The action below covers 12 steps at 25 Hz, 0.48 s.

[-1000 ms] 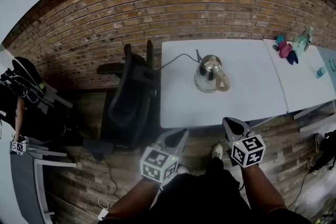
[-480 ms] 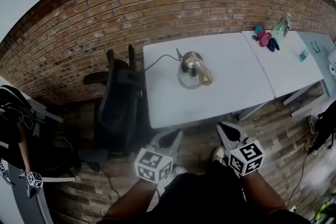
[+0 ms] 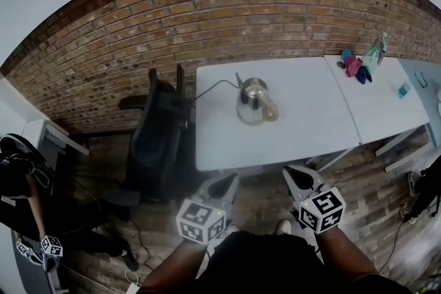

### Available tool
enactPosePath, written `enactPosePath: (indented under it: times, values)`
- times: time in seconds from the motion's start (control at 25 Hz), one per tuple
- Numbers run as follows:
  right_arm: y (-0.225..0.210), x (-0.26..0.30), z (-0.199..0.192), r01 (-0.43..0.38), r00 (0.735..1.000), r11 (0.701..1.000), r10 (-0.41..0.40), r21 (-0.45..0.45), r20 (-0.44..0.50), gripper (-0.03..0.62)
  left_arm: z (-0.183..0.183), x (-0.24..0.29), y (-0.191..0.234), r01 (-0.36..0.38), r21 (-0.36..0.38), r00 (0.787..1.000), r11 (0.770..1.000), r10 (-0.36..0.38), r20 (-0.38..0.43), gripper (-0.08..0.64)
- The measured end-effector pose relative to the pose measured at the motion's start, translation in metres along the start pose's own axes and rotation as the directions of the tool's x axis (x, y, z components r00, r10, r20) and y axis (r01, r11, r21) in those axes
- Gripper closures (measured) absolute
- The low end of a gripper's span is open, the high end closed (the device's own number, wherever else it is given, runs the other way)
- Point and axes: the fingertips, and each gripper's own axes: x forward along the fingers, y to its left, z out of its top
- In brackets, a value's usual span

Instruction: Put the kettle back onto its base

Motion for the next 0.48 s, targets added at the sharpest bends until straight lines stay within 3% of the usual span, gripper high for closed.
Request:
enactPosePath:
  times: [0.48]
  values:
    - [-0.019,-0.011,0.002,-0.057,0.998,0.998,0.057,-0.012,0.007,0.568,0.003,0.013,-0.021,-0.053,0.01,0.999,0.999,0.053,-0.005,0.56]
